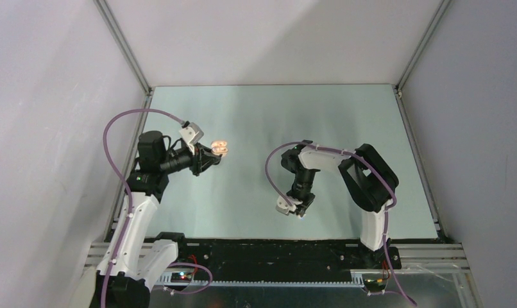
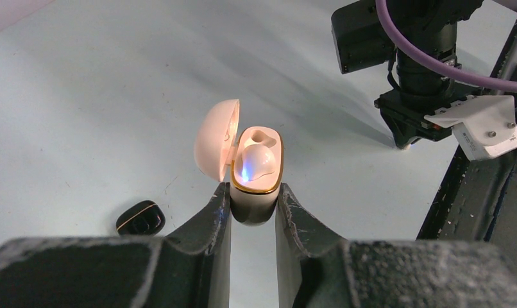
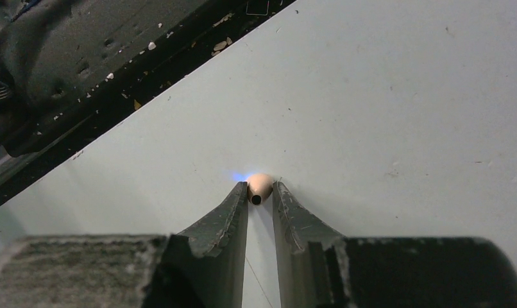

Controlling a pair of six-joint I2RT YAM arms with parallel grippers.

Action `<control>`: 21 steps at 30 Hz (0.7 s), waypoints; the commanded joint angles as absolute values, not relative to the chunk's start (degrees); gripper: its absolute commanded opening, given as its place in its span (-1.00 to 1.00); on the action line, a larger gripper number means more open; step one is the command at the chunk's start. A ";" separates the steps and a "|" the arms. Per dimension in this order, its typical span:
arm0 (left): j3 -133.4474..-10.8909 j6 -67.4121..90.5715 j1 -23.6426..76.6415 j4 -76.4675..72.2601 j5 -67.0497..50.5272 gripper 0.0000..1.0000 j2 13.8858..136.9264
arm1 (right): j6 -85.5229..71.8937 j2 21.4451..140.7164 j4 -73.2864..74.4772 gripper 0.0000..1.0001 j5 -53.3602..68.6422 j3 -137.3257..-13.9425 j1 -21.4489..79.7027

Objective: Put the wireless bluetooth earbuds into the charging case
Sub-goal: Pick up the earbud from the center of the board.

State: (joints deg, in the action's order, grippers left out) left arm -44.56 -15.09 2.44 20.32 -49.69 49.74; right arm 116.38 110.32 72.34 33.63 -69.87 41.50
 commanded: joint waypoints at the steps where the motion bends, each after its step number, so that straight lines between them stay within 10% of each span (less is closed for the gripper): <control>1: -44.19 -16.20 1.85 19.17 -50.97 -1.00 49.00 | 115.15 111.41 72.73 -0.52 32.64 -71.26 42.21; 13: -44.17 -16.48 1.85 19.16 -51.27 -1.00 49.51 | 107.30 110.36 69.59 -0.99 35.98 -71.81 42.38; 21: -46.03 -17.51 3.04 17.49 -52.53 -1.00 54.60 | 66.71 98.50 52.19 -1.00 45.70 -77.95 37.06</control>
